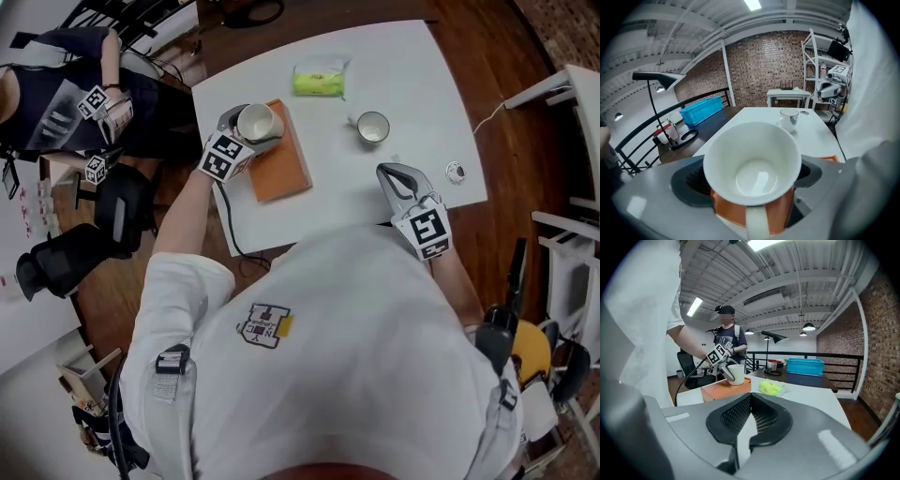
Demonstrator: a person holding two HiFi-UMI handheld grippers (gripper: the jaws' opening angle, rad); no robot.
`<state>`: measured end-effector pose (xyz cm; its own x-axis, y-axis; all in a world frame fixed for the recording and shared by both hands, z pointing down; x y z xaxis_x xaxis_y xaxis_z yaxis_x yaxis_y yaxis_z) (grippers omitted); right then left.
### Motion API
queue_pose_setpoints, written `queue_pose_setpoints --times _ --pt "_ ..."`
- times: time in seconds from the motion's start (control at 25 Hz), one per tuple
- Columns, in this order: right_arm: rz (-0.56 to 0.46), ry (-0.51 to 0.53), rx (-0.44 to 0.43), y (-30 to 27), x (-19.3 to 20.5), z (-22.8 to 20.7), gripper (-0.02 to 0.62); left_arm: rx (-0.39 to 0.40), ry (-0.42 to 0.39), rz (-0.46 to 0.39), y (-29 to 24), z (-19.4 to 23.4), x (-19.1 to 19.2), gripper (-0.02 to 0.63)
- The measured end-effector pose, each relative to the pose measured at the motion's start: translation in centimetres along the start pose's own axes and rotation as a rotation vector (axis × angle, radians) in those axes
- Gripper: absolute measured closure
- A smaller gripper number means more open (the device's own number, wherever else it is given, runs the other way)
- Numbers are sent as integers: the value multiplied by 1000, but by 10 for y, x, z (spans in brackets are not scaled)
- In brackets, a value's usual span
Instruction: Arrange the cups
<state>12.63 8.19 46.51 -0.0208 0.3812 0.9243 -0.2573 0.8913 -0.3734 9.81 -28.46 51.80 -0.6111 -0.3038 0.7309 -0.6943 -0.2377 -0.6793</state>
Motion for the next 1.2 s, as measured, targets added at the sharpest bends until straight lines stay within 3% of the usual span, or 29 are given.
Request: queue_pose_setpoints --times 0.28,0.56,0.84,0.92,1.08,1.2 --pt "5 -4 2 -1 3 1 595 7 4 -7 -2 2 1 126" --pt "10 -7 17 5 4 1 594 -5 -12 67 -7 1 15 97" --pt "18 -8 26 4 6 4 595 -97 35 19 26 8 26 99" --pt "17 -5 13 1 4 7 595 -171 79 -12 46 10 37 144" --pt "17 10 -37 -9 2 10 595 -369 152 -94 91 4 54 333" --pt "24 17 -73 -9 2 12 595 -469 218 -127 110 -12 68 421"
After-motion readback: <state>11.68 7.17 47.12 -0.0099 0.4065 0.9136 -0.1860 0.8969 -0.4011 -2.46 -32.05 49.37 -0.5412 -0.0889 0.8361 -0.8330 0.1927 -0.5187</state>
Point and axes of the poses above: the fingertips, and each gripper's own axes: y backward along the fingers, z to its left, x out of its underside, the point moved 8 cm from there along y, backward along the fingers, and after that the axes turned 6 degrees about y, right-handed, at the moved point
